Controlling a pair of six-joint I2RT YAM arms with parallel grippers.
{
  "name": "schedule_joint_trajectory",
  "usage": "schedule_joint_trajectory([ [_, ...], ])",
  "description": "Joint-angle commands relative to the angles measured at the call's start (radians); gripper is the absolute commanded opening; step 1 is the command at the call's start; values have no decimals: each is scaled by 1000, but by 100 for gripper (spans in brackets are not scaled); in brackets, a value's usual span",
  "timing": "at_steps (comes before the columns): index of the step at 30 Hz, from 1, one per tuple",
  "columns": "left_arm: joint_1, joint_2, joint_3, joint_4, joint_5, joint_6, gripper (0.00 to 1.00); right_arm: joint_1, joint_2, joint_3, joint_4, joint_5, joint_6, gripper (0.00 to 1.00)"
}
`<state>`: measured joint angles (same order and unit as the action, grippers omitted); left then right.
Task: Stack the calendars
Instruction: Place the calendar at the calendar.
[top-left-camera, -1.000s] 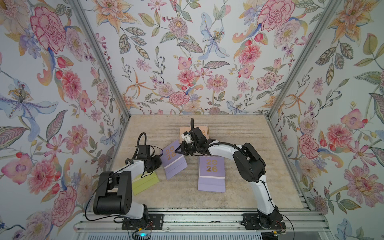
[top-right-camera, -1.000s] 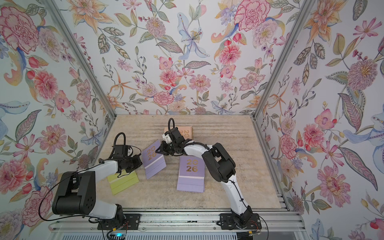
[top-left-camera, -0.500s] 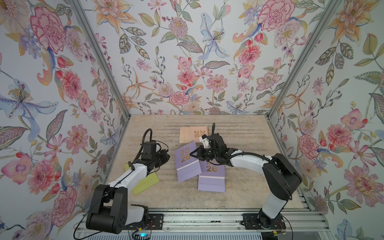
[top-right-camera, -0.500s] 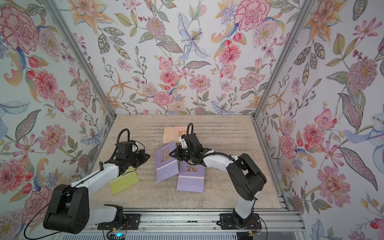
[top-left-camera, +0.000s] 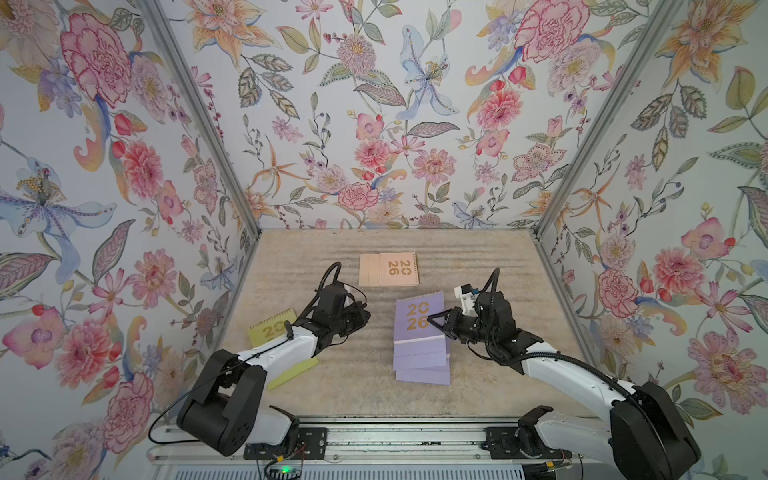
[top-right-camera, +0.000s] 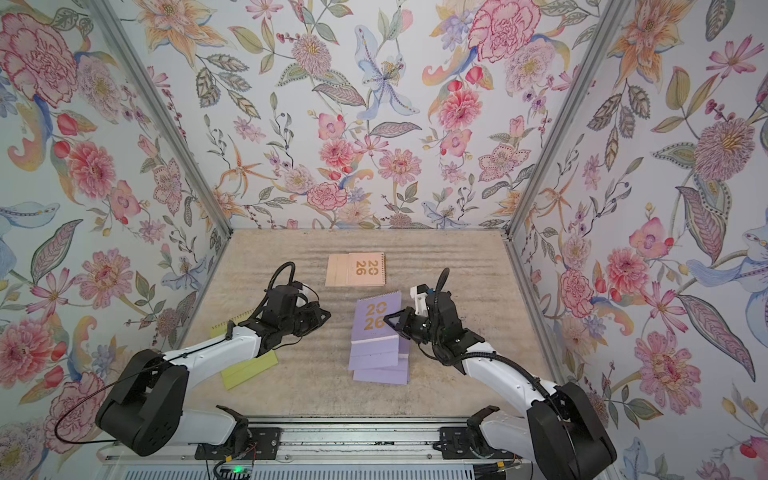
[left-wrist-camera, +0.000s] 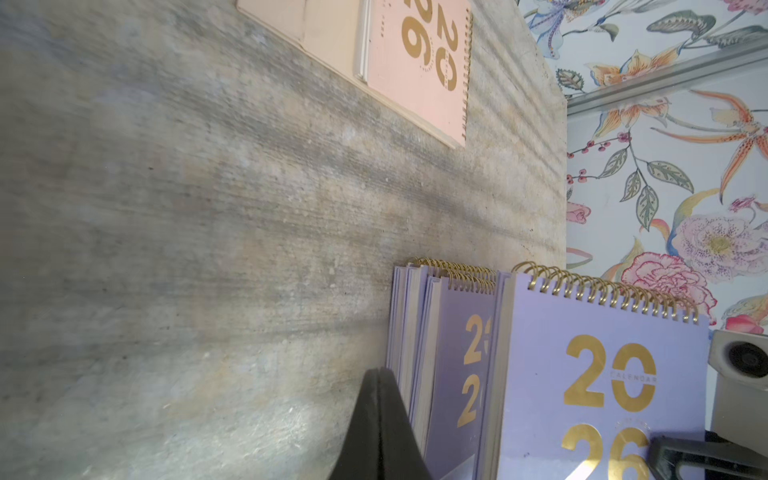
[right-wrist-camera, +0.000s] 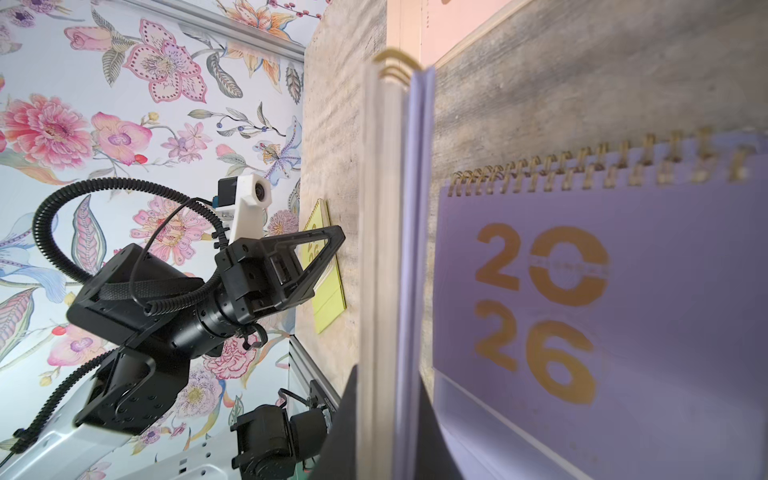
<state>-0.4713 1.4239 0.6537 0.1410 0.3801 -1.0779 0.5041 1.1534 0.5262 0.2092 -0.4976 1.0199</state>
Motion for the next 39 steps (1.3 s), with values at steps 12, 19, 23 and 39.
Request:
schedule_joint_trajectory([
  [12,-111,176,79,158,-4,-90,0,-45,-83,-131,152,-103,54,4],
  [19,-135,218,97,173,-5,-102,0,-88,3,-135,283,-135,80,4],
  [23,-141,230,104,170,-5,-102,0,-92,53,-131,339,-152,95,4],
  [39,-170,277,135,182,3,-111,0,-95,147,-156,352,-129,72,17],
])
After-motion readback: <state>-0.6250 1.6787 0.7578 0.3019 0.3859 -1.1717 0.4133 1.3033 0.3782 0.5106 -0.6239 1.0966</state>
